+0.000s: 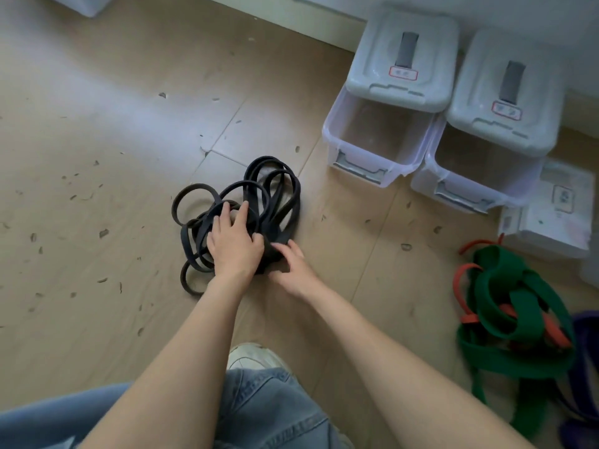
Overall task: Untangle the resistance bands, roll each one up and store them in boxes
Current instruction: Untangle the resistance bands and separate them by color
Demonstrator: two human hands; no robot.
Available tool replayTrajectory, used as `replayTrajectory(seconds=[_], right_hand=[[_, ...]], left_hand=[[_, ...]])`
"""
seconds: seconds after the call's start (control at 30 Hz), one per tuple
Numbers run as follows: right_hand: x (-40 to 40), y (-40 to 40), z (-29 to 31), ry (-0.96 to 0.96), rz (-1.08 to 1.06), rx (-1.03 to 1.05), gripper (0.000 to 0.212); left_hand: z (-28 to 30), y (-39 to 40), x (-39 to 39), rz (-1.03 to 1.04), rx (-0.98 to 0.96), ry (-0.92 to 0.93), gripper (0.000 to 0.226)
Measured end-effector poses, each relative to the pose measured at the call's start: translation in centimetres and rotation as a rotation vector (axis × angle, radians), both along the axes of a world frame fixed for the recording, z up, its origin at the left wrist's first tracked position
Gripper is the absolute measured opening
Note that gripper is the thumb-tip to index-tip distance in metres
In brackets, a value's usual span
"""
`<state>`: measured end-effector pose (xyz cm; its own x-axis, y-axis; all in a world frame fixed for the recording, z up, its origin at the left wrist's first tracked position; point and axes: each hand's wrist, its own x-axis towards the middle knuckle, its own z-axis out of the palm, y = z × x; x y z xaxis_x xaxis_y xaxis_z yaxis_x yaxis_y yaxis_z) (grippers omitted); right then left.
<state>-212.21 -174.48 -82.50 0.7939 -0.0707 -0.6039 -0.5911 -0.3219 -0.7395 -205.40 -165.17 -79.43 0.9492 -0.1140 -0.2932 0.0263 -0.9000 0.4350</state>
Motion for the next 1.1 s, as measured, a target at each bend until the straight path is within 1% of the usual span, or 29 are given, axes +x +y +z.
replayTrajectory(seconds=[0.07, 0.2, 0.3, 0.43, 0.47, 0.53, 0.57, 0.6, 0.63, 0.67, 0.7, 0.73, 0.77, 0.83, 0.87, 0.9, 0.93, 0.97, 1.03, 1.07, 1.1], right_hand=[[-0.8, -0.6, 0.6, -0.021, -0.048, -0.043, 0.061], [-2.7, -2.4, 1.9, 0.004, -0.064, -0.2, 0.056], [-5.3, -4.9, 3.7, 0.032, -0.132, -0.255, 0.049], [-11.2, -10.8, 6.8, 0.015, -0.259, -0.399, 0.039], [-13.1, -12.3, 7.5, -0.015, -0.292, -0.482, 0.036], [-16.8, -15.4, 8.7, -0.081, -0.351, -0.77, 0.032], [-18.3, -17.0, 9.0, -0.079, -0.371, -0.911, 0.033], [-19.5, -18.5, 8.9, -0.013, -0.376, -1.005, 0.037], [-20.4, -19.9, 8.9, 0.113, -0.357, -1.03, 0.047], [-21.2, -21.1, 8.7, 0.255, -0.365, -0.961, 0.059], [-22.0, -22.4, 8.8, 0.344, -0.418, -0.826, 0.069], [-22.4, -23.1, 8.6, 0.365, -0.472, -0.683, 0.074], [-22.3, -23.1, 8.2, 0.334, -0.499, -0.582, 0.07], [-22.2, -22.7, 7.9, 0.197, -0.572, -0.537, 0.048], [-22.2, -22.5, 8.5, 0.14, -0.632, -0.525, 0.041], [-22.2, -22.3, 9.5, 0.082, -0.689, -0.473, 0.037], [-22.1, -22.3, 10.8, 0.009, -0.737, -0.373, 0.033], [-21.9, -22.4, 12.5, -0.07, -0.756, -0.257, 0.029], [-21.7, -22.8, 17.1, -0.191, -0.744, -0.055, 0.02], [-21.9, -23.1, 19.5, -0.228, -0.754, 0.029, 0.017], [-22.2, -23.2, 21.9, -0.252, -0.763, 0.107, 0.015]], left_hand=[[1.0, -0.4, -0.7, 0.041, 0.028, -0.038, 0.059], [2.6, -2.1, -2.9, 0.055, 0.038, 0.016, 0.056], [3.0, -4.2, -5.1, 0.003, 0.047, 0.062, 0.05], [3.7, -9.1, -6.8, -0.124, -0.026, 0.148, 0.044], [3.9, -10.4, -7.5, -0.18, -0.048, 0.167, 0.044], [4.3, -12.4, -9.3, -0.321, -0.09, 0.202, 0.044], [4.6, -13.2, -10.3, -0.395, -0.104, 0.209, 0.044], [4.8, -13.9, -11.3, -0.461, -0.107, 0.21, 0.044], [5.0, -14.4, -12.2, -0.513, -0.103, 0.208, 0.044], [5.2, -14.8, -13.2, -0.548, -0.102, 0.202, 0.044], [5.8, -15.4, -14.4, -0.574, -0.095, 0.184, 0.043], [6.2, -15.7, -15.1, -0.588, -0.093, 0.183, 0.043], [6.3, -15.5, -15.5, -0.594, -0.096, 0.197, 0.043], [6.5, -15.4, -16.4, -0.616, -0.095, 0.194, 0.044], [6.9, -15.6, -17.0, -0.625, -0.1, 0.196, 0.045], [7.5, -16.1, -17.6, -0.635, -0.128, 0.198, 0.048], [8.3, -16.5, -18.1, -0.643, -0.181, 0.215, 0.051], [9.2, -16.9, -18.4, -0.641, -0.277, 0.253, 0.054], [11.8, -17.6, -18.7, -0.559, -0.566, 0.433, 0.062], [13.3, -17.8, -18.5, -0.499, -0.699, 0.521, 0.071], [15.1, -17.8, -18.2, -0.468, -0.789, 0.571, 0.082]])
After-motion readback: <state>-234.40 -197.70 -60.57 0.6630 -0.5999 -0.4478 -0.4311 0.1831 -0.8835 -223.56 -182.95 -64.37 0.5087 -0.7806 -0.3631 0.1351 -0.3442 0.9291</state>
